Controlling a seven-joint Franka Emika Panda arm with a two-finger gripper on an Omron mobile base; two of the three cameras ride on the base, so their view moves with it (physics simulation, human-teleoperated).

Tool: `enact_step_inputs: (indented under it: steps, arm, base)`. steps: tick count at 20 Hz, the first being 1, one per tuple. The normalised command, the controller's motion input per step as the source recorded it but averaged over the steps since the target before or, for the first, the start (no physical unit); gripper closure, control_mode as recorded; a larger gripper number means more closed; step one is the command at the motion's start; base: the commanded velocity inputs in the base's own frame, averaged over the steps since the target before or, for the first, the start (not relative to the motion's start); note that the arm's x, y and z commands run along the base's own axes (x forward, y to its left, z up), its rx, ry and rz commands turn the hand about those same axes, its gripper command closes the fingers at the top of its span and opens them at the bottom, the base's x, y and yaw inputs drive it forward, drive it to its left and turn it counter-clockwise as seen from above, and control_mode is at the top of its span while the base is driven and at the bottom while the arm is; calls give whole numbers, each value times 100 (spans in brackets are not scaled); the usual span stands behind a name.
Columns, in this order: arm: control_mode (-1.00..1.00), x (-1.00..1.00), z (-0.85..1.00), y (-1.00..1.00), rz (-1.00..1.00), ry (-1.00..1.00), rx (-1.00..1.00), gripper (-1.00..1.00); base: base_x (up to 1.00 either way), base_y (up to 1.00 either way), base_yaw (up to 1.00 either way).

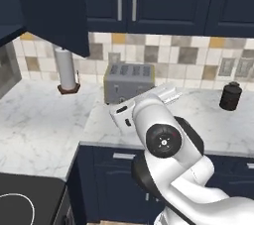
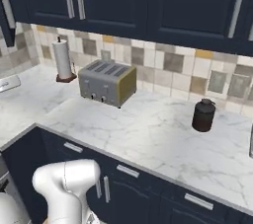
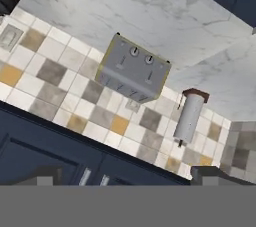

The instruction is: Close all open cabinet doors.

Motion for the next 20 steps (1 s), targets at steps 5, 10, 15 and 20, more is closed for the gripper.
enact_step_inputs:
  steps: [5, 10, 15, 20]
  arm:
    - [100, 0, 0, 0, 0, 0, 0, -100]
    - [100, 0, 0, 0, 0, 0, 0, -100]
    - [100, 0, 0, 0, 0, 0, 0, -100]
    - [100, 0, 0, 0, 0, 0, 0, -100]
  base:
    - [-7, 50, 30]
    - [-1, 51, 29]
    - [0, 59, 36]
    - [-7, 32, 31]
